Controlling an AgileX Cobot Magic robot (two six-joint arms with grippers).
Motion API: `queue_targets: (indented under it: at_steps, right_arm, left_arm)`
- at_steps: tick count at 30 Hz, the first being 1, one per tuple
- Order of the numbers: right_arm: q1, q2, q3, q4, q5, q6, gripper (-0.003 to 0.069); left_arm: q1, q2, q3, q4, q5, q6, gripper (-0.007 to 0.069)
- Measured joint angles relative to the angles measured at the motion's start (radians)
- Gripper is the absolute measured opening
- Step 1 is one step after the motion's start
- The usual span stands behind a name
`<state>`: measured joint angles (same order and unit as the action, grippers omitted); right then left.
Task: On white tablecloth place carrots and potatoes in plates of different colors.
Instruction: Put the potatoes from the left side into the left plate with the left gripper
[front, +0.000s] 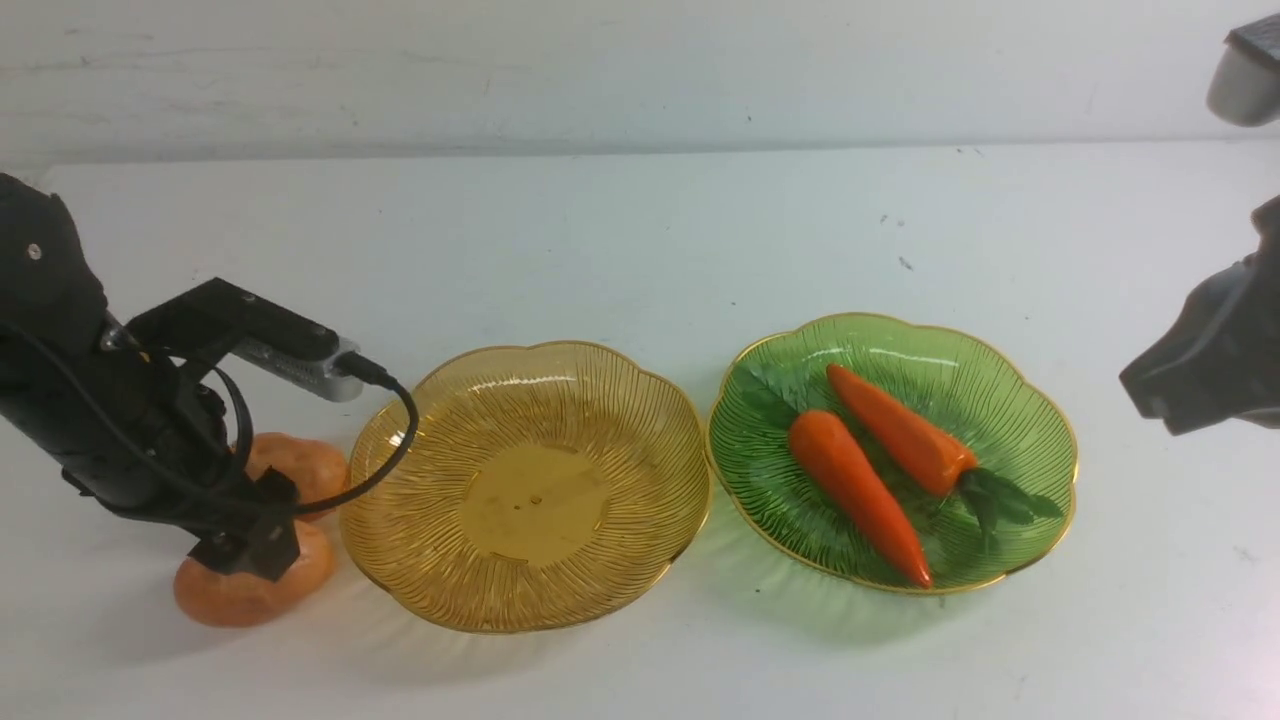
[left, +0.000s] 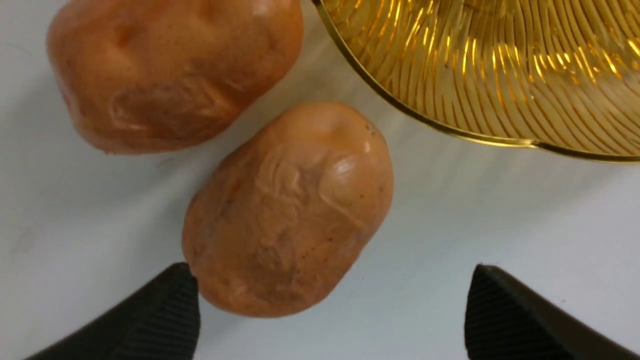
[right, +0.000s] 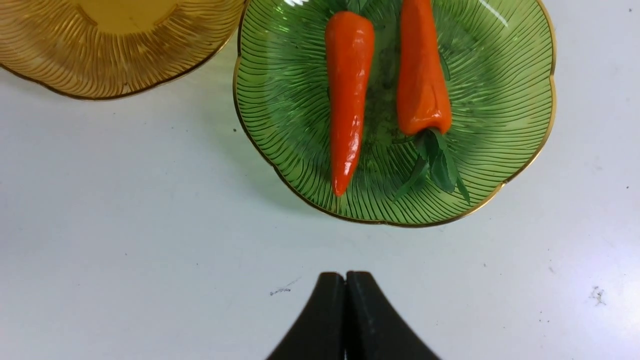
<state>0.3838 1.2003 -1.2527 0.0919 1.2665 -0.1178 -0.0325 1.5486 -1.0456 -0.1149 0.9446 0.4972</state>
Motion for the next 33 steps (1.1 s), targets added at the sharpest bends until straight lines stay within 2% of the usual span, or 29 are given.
queue_targets:
  at_steps: [7,13,18,25,27,33]
  right_arm:
    - [0.000,0.000,0.000,0.001,0.000,0.000,-0.0015]
    - [0.000,0.000,0.000,0.012,0.000,0.000,-0.0015]
    - [0.000,0.000,0.000,0.037,0.000,0.000,-0.0015]
    - [0.000,0.000,0.000,0.059,0.000,-0.022,-0.0015]
    - [0.000,0.000,0.000,0.059,0.000,-0.024,-0.0015]
    - [0.000,0.000,0.000,0.059,0.000,-0.025,-0.0015]
  left_arm:
    - [0.000,0.079,0.000,0.019,-0.012,0.013,0.0641]
    - [0.000,0.166,-0.019,0.052,-0.056,0.007,0.0547]
    - [0.000,0.191,-0.033,0.059,-0.054,-0.043,0.0487]
    - [-0.004,0.191,-0.036,0.082,-0.027,-0.095,0.0343]
    - [-0.004,0.191,-0.041,0.085,-0.005,-0.103,0.0303]
    - [-0.004,0.168,-0.060,0.073,0.166,-0.123,0.0301]
